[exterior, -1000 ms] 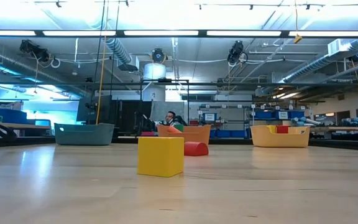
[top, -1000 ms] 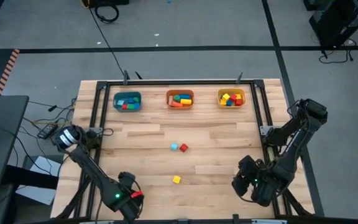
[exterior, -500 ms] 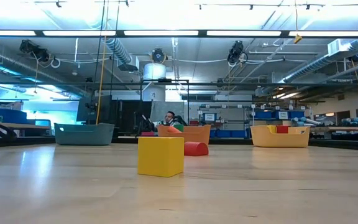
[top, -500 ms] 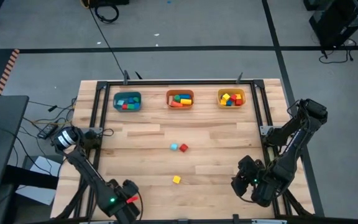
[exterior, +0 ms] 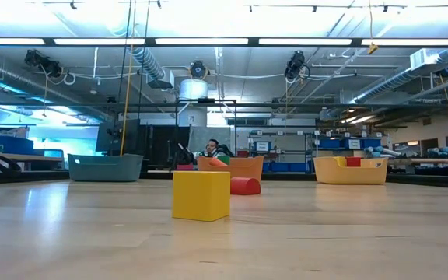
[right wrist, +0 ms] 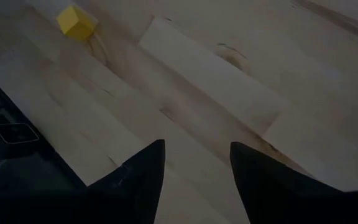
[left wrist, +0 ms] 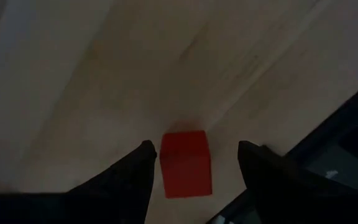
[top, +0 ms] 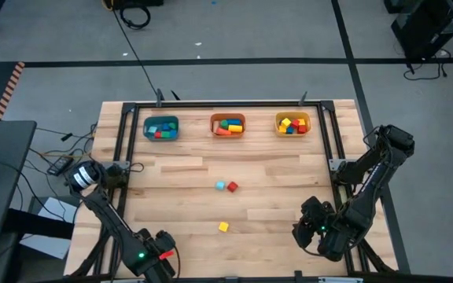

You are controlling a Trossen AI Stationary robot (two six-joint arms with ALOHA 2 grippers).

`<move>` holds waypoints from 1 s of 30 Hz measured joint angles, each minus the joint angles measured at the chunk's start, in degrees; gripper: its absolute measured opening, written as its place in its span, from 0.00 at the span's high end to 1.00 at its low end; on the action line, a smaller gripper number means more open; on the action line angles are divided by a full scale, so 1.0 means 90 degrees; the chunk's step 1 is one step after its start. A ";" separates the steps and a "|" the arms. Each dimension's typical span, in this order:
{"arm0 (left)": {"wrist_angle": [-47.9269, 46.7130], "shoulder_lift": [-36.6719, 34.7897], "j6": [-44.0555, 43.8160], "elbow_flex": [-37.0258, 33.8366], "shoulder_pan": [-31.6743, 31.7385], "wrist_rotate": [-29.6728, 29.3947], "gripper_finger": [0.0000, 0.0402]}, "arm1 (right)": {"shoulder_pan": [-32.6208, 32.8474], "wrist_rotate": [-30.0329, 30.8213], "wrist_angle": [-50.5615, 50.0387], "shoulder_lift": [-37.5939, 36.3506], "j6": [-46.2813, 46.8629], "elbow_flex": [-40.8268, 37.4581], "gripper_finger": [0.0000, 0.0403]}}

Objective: Sort blocks by size
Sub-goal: Put the red cube block into the yellow bin

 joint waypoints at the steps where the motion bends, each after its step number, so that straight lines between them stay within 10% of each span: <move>1: 0.0013 0.0036 0.0000 -0.0001 -0.0007 0.0010 0.41 | 0.0000 0.0000 0.0003 0.0000 0.0000 0.0000 0.51; 18: 0.0233 0.0546 -0.0362 -0.0006 -0.0201 0.0779 0.41 | 0.0000 -0.0005 0.0043 0.0000 -0.0249 0.0000 0.52; 30: 0.0241 0.0541 -0.0311 -0.0004 -0.0079 0.0581 0.67 | 0.0002 -0.0007 0.0115 0.0000 -0.0485 0.0000 0.52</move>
